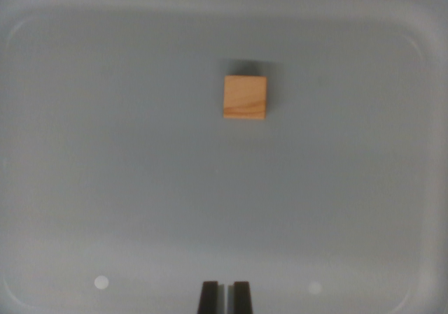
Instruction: Push wooden cube
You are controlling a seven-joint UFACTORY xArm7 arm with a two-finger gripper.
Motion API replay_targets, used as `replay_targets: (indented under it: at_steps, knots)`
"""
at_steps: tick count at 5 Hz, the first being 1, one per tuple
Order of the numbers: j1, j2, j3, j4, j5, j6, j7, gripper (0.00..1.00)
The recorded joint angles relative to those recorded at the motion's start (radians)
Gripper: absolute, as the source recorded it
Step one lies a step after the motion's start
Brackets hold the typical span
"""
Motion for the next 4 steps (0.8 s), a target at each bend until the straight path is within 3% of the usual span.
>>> replay_targets:
  at_steps: [3,4]
  knots:
    - [-0.0004,0.007,-0.001,-0.012,-0.0002,-0.019,0.001,0.0]
    - [-0.0008,0.015,-0.002,-0.027,-0.0005,-0.042,0.001,0.0]
